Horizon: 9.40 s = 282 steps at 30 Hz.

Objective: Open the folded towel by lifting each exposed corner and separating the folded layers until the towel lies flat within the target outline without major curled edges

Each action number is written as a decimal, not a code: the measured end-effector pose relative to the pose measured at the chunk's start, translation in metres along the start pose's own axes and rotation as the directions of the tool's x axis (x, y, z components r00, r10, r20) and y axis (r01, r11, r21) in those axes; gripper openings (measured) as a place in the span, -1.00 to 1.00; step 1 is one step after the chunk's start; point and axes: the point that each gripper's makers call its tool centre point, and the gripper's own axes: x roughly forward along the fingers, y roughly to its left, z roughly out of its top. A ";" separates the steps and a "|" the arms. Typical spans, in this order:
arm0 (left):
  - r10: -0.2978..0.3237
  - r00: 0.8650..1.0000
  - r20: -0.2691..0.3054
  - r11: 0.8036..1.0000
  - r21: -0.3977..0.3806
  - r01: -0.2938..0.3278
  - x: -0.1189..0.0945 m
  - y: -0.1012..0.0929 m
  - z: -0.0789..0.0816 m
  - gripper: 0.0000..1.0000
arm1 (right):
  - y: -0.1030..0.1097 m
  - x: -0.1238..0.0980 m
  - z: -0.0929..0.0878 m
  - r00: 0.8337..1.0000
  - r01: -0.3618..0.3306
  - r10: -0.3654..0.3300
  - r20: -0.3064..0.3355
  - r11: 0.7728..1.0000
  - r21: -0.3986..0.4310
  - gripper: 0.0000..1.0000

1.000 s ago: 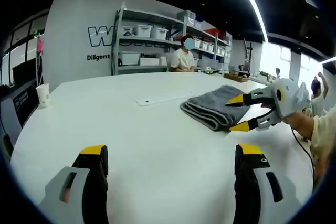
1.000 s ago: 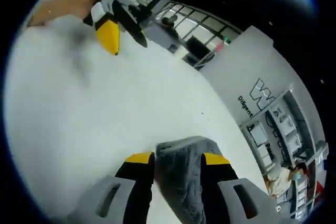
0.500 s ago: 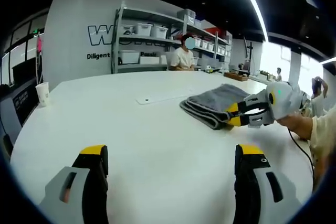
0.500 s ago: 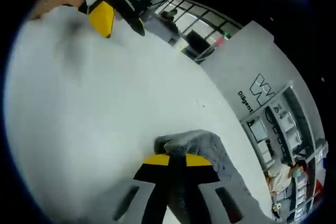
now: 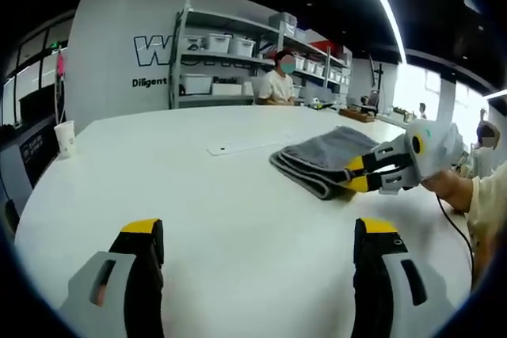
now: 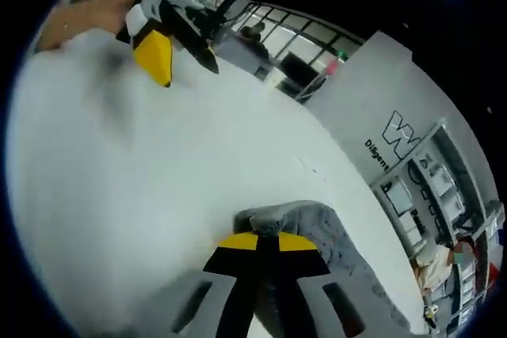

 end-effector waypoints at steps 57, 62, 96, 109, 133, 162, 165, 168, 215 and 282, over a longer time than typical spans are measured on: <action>-0.048 0.998 -0.047 0.997 0.053 0.050 0.005 -0.011 -0.006 0.98 | -0.094 -0.079 0.031 0.960 0.184 -0.231 0.159 0.946 0.267 -1.00; -0.038 0.998 -0.053 0.997 0.065 0.042 0.005 -0.009 -0.007 0.98 | -0.126 -0.108 0.013 0.935 0.289 -0.331 0.126 0.918 0.270 -1.00; -0.019 0.997 -0.072 0.996 0.085 0.025 0.007 -0.006 -0.011 0.96 | -0.247 -0.244 -0.178 0.644 0.765 -0.707 -0.292 0.588 0.262 -1.00; -0.022 0.997 -0.069 0.996 0.085 0.028 0.006 -0.008 -0.011 0.96 | -0.230 -0.221 -0.247 0.673 0.725 -0.602 -0.429 0.652 0.223 -1.00; -0.030 0.996 -0.085 0.996 0.085 0.037 0.010 -0.012 -0.016 0.95 | -0.201 -0.217 -0.309 0.620 0.737 -0.509 -0.597 0.639 0.220 -0.10; -0.164 0.985 -0.044 0.984 0.062 0.167 0.014 -0.050 -0.011 0.75 | -0.200 -0.240 -0.281 0.663 0.745 -0.535 -0.523 0.539 0.393 0.99; -0.199 0.980 -0.030 0.978 0.054 0.200 0.015 -0.059 -0.011 0.59 | -0.191 -0.230 -0.278 0.719 0.693 -0.488 -0.495 0.561 0.453 0.99; -0.219 0.975 -0.027 0.974 0.045 0.220 0.018 -0.065 -0.013 0.56 | -0.184 -0.221 -0.277 0.756 0.651 -0.452 -0.473 0.587 0.481 0.99; -0.205 0.978 -0.035 0.979 -0.014 0.205 0.023 -0.060 -0.027 -0.95 | -0.173 -0.218 -0.275 0.798 0.602 -0.412 -0.439 0.582 0.547 0.99; -0.041 0.990 -0.133 0.995 0.081 0.052 -0.004 -0.006 -0.036 -0.95 | -0.139 -0.174 -0.290 0.895 0.446 -0.280 -0.347 0.586 0.677 -1.00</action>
